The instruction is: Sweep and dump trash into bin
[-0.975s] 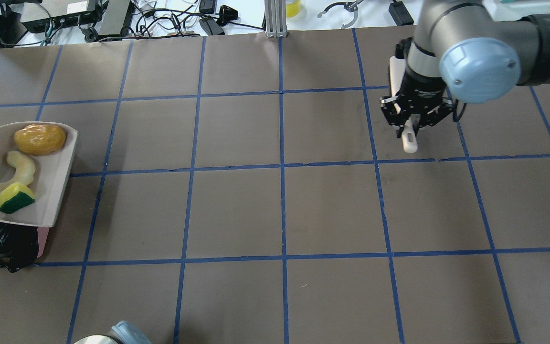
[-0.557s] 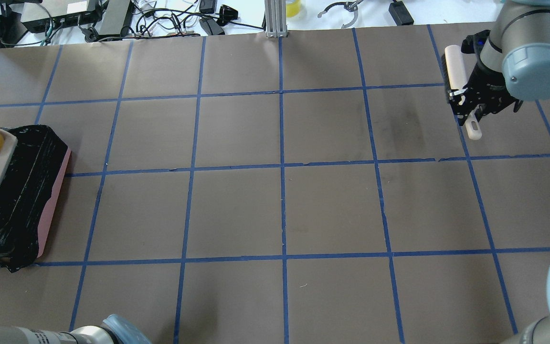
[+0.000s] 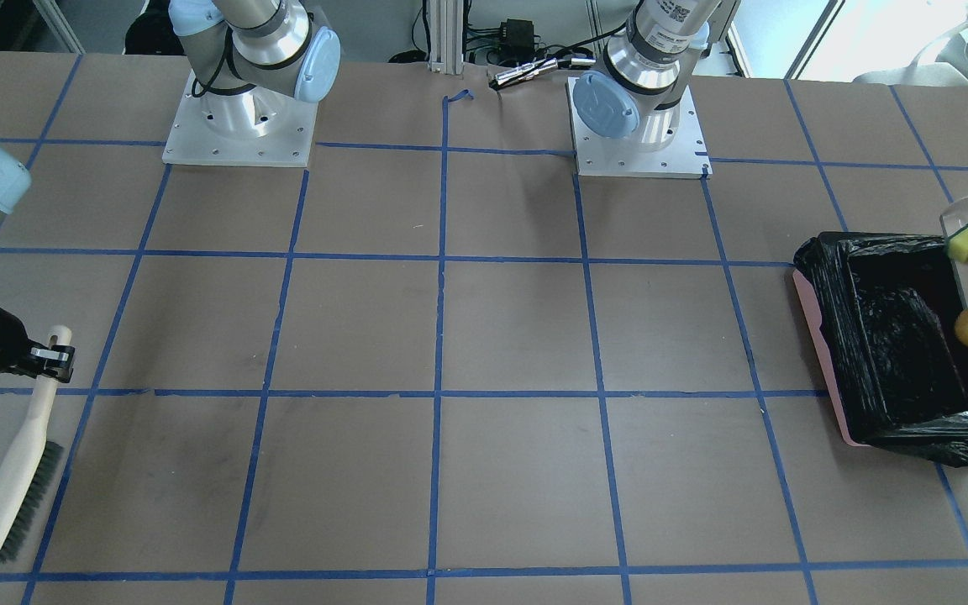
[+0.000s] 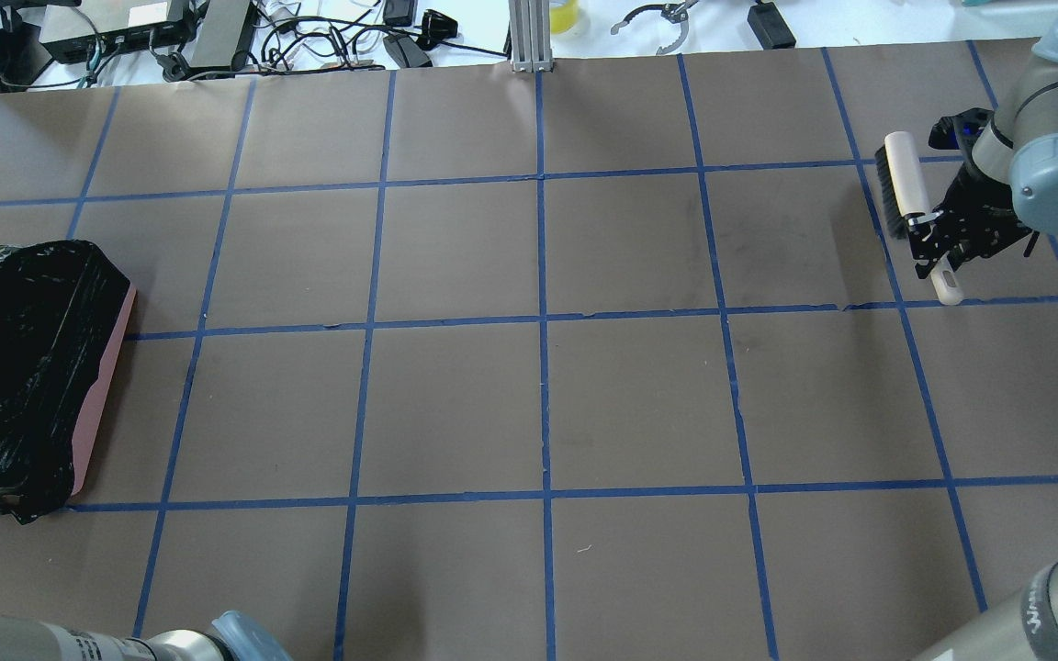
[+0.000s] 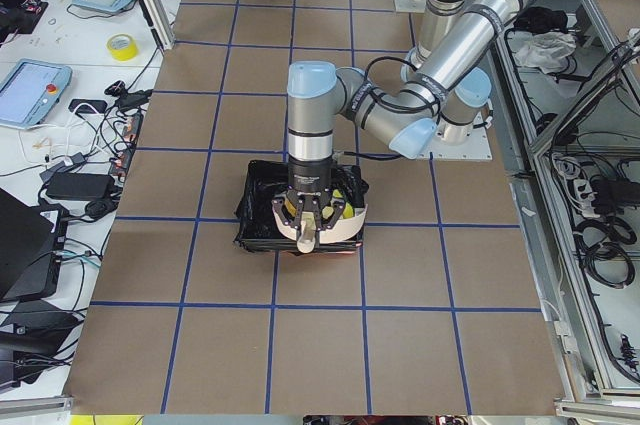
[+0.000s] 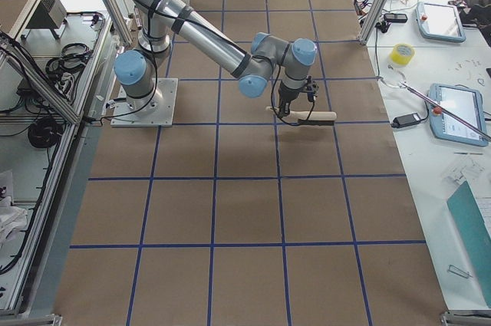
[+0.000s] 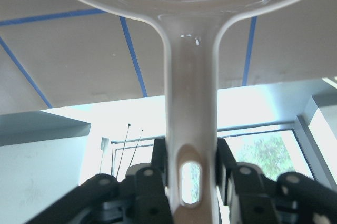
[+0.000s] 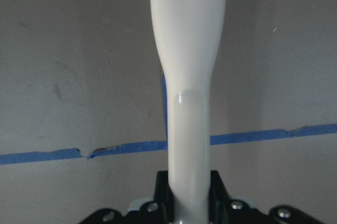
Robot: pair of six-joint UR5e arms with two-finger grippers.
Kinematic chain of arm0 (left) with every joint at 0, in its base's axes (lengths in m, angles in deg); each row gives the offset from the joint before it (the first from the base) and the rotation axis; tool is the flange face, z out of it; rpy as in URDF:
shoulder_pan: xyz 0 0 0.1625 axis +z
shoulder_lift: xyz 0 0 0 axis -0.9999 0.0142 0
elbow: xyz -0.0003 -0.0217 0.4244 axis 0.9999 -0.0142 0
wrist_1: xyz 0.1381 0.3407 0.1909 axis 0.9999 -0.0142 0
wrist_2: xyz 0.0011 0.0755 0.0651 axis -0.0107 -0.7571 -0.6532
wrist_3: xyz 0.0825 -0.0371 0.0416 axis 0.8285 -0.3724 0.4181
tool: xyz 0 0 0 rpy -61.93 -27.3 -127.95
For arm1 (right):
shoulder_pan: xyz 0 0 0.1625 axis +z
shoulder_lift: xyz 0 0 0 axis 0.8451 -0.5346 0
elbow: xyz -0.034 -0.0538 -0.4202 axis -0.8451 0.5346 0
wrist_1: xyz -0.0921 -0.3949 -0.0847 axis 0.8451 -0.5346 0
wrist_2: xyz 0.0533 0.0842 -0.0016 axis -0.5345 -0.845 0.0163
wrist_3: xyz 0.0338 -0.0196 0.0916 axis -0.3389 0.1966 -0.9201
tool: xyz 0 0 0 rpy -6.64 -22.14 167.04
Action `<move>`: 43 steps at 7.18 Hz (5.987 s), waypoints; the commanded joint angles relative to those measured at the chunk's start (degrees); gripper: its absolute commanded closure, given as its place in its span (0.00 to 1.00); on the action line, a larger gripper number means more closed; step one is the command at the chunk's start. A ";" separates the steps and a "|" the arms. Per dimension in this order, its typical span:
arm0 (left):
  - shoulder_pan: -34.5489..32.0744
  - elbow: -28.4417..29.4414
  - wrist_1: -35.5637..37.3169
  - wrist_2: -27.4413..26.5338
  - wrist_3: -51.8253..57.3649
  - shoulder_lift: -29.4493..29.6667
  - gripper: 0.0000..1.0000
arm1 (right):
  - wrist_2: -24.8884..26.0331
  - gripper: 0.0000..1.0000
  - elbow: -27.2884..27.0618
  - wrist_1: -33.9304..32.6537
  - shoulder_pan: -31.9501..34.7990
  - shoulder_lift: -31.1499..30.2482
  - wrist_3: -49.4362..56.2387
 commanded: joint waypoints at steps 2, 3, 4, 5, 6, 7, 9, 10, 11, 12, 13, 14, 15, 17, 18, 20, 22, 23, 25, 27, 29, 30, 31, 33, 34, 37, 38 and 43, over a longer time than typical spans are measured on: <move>-10.81 -1.51 7.00 -15.55 0.32 0.12 1.00 | -0.56 0.94 -2.87 0.97 -0.21 -1.20 0.80; -10.99 -1.16 7.97 -13.04 -0.20 -0.23 1.00 | -0.65 0.94 -3.06 0.54 -0.12 -1.81 0.80; -11.69 0.14 8.58 -3.88 -1.43 -0.93 1.00 | -1.87 0.93 -3.23 0.71 -0.12 -1.73 0.89; -12.48 1.72 6.68 5.26 -5.70 -1.29 1.00 | -2.14 0.93 -3.24 0.80 -0.12 -1.82 0.89; -13.18 3.48 -1.35 11.10 -13.05 -1.38 1.00 | -2.23 0.93 -3.24 0.88 -0.12 -1.65 0.89; -14.15 4.98 -11.00 18.38 -19.65 -1.47 1.00 | -2.23 0.93 -3.32 0.89 -0.12 -1.64 0.89; -18.26 4.64 -20.29 29.83 -29.33 -0.07 1.00 | -2.23 0.92 -3.32 0.97 -0.12 -1.38 1.07; -20.46 4.47 -23.28 30.49 -35.83 1.85 1.00 | -2.23 0.91 -3.41 0.97 -0.12 -1.29 1.07; -22.49 4.20 -23.92 30.58 -37.98 4.31 1.00 | -2.23 0.91 -3.67 0.97 -0.03 -1.38 1.07; -24.68 4.03 -23.93 30.49 -39.91 7.47 1.00 | -2.23 0.80 -4.28 0.89 -0.03 -1.38 1.07; -28.10 3.85 -23.49 29.71 -42.37 10.46 1.00 | -2.23 0.71 -4.29 0.97 -0.03 -1.29 1.16; -30.13 3.85 -22.44 29.53 -46.75 13.79 1.00 | -2.23 0.69 -4.20 0.97 -0.03 -1.29 1.16; -30.94 4.11 -20.52 29.53 -46.88 15.83 1.00 | -2.15 0.62 -4.20 0.97 -0.12 -1.29 1.33; -31.38 4.37 -20.50 29.53 -46.44 17.87 1.00 | -2.23 0.42 -4.12 0.97 -0.12 -1.29 1.25; -32.17 4.38 -20.50 29.53 -46.61 18.04 1.00 | -2.15 0.40 -4.03 0.97 -0.12 -1.29 1.24; -33.32 4.29 -20.24 27.70 -46.62 18.22 1.00 | -2.15 0.34 -3.59 1.06 -0.12 -1.82 1.33; -33.58 4.38 -20.06 27.68 -46.96 18.31 0.45 | -1.97 0.28 0.60 4.89 0.40 -2.26 1.77; -33.58 4.38 -18.93 27.68 -47.31 17.87 0.00 | -2.06 0.27 7.07 13.46 1.28 -3.30 0.90; -36.19 4.38 -16.90 28.38 -53.52 13.68 0.00 | -1.27 0.23 14.23 20.90 8.10 -4.62 -4.18; -39.11 3.41 -25.61 28.30 -69.55 3.60 0.11 | -0.83 0.21 13.99 23.45 15.14 -9.36 -6.84; -40.08 2.45 -38.10 31.10 -91.75 -6.60 0.00 | -1.44 0.21 13.82 26.62 20.51 -13.66 -9.02; -41.22 2.36 -41.30 30.33 -103.01 -10.22 0.00 | -1.53 0.22 13.81 27.68 22.62 -15.51 -10.17; -42.10 2.18 -45.59 30.93 -112.35 -12.78 0.00 | -1.53 0.22 13.81 28.30 23.16 -17.88 -10.36; -44.99 2.00 -50.97 30.50 -136.15 -14.91 0.00 | -2.05 0.21 13.99 27.79 24.22 -19.48 -10.27; -46.75 1.05 -51.69 30.23 -145.57 -15.44 0.00 | -1.97 0.19 13.99 27.61 25.18 -19.49 -10.10; -47.12 1.21 -54.57 29.88 -151.28 -15.70 0.00 | -4.43 0.00 13.99 25.59 25.28 -19.31 -10.35; -47.12 1.56 -55.65 29.70 -151.29 -15.79 0.00 | -4.34 0.00 14.08 25.06 25.19 -19.22 -10.97; -46.85 1.39 -55.66 29.70 -150.68 -15.79 0.00 | -3.38 0.00 13.38 23.83 25.02 -19.57 -17.92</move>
